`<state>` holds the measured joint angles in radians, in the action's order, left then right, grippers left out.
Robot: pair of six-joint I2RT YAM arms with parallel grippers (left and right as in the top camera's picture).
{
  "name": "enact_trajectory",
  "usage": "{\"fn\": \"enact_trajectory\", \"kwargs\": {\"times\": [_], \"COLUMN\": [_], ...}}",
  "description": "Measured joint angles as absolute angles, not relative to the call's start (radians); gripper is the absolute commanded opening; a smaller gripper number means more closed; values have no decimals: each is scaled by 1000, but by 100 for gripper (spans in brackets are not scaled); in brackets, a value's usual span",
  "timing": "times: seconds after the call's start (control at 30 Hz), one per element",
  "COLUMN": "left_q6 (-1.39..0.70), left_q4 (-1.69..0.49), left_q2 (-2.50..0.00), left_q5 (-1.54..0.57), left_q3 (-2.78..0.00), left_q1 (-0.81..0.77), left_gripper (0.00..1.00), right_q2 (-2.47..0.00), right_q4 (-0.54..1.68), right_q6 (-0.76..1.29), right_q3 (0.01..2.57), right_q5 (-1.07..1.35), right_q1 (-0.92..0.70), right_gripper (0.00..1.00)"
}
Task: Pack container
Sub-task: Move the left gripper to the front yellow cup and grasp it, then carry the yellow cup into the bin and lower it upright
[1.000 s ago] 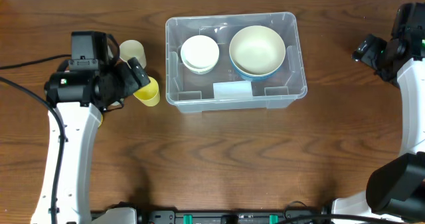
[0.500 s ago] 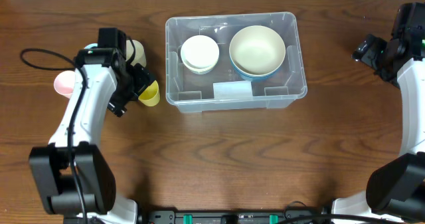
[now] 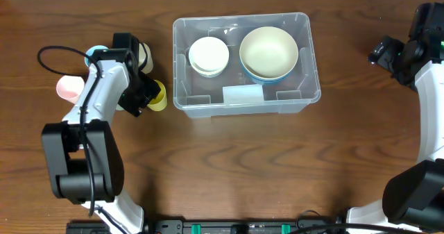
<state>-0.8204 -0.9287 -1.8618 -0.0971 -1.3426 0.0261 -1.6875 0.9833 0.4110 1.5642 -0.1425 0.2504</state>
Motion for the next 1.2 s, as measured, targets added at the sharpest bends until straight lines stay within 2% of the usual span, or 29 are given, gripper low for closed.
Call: {"fn": "enact_trajectory", "kwargs": {"times": [0.13, 0.17, 0.67, 1.2], "left_q6": [-825, -819, -661, -379], "left_q4": [-917, -916, -984, -1231], "left_q2": [-1873, -1875, -1845, -1303], "left_q5": [-91, -89, -75, -132], "left_q3": [-1343, -1343, -1342, -1354], "left_q1": [26, 26, 26, -4], "left_gripper": [9, 6, 6, 6], "right_q2": [-1687, -1687, -1687, -1687], "right_q4": [983, 983, 983, 983], "right_q6": [411, 411, 411, 411], "right_q3": [1564, 1564, 1564, 1564], "right_q5": [-142, -142, -142, -142], "right_q1": [250, 250, 250, 250], "right_gripper": [99, 99, 99, 99]}}
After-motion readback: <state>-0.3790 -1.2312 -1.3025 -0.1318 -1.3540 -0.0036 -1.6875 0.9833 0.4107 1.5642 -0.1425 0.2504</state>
